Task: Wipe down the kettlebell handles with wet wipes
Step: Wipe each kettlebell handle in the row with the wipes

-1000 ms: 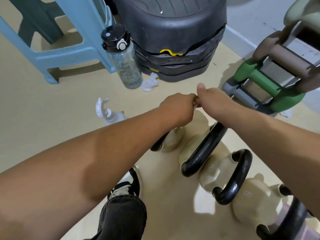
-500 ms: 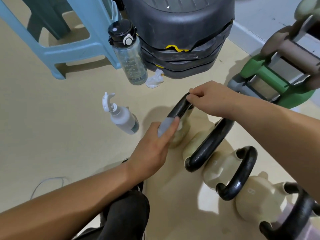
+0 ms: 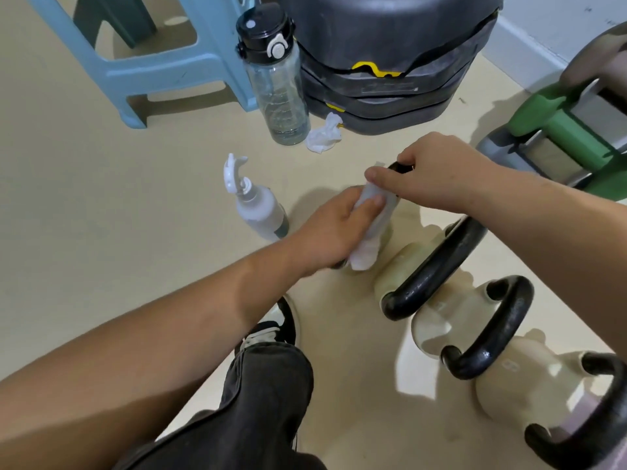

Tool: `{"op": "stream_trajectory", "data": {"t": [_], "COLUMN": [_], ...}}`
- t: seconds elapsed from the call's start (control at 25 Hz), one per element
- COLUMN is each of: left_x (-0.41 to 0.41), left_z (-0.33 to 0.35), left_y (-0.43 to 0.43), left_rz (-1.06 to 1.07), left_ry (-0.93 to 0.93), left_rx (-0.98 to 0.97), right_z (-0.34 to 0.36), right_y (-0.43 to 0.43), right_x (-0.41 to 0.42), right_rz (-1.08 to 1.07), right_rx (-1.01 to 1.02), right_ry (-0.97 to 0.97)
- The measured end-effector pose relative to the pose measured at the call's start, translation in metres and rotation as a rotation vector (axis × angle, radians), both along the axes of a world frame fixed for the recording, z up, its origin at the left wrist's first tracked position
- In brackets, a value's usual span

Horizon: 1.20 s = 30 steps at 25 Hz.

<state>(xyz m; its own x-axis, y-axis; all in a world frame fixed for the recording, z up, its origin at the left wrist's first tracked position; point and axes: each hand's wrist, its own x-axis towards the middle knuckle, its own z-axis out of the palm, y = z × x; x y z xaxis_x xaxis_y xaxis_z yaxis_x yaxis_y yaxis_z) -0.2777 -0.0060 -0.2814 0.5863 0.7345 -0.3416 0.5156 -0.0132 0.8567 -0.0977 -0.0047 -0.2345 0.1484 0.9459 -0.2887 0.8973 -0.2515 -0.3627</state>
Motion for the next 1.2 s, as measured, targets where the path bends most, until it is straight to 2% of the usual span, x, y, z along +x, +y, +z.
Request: {"op": "stream_trajectory", "data": {"t": [0.12,0.2,0.36,0.44,0.52,0.72,0.8,0.92,1.04,1.2], "left_x": [-0.04,-0.047,-0.021,-0.002,0.018,0.017,-0.007,-0.035,-0.027,0.049], "left_z": [-0.037,-0.054,-0.035,-0.023,-0.016,-0.026,-0.041,-0.056,-0.038,0.003], "left_y": [-0.056,-0.068,-0.039,-0.019,-0.006,-0.019,-0.038,-0.061,-0.052,0.006], "left_rz": [0.043,0.072,-0.013,-0.059,-0.054,0.096,0.086,0.047,-0.058,-0.204], "left_ry": [-0.016,0.038,0.207,0.343,0.385,0.199,0.08,0.068,0.202,0.622], "left_rx": [0.333,0.45,0.566,0.566,0.535,0.575,0.57,0.614,0.655,0.67], "right_z": [-0.005,-0.006,-0.005,-0.006,-0.007,-0.009,-0.006,-0.005,-0.005,0.006], "right_y": [0.0,0.001,0.0,0.001,0.003,0.0,-0.002,-0.005,-0.006,-0.002], "right_x": [0.002,0.002,0.002,0.002,0.002,0.006,0.009,0.009,0.008,0.012], "right_rz": [0.049,0.07,0.069,0.064,0.071,0.048,0.004,-0.019,-0.043,-0.133], "right_rx": [0.019,0.025,0.057,0.067,0.085,0.097,0.079,0.065,0.053,-0.012], "right_ry": [-0.057,-0.076,-0.081,-0.083,-0.095,-0.042,0.018,0.075,0.089,0.25]}}
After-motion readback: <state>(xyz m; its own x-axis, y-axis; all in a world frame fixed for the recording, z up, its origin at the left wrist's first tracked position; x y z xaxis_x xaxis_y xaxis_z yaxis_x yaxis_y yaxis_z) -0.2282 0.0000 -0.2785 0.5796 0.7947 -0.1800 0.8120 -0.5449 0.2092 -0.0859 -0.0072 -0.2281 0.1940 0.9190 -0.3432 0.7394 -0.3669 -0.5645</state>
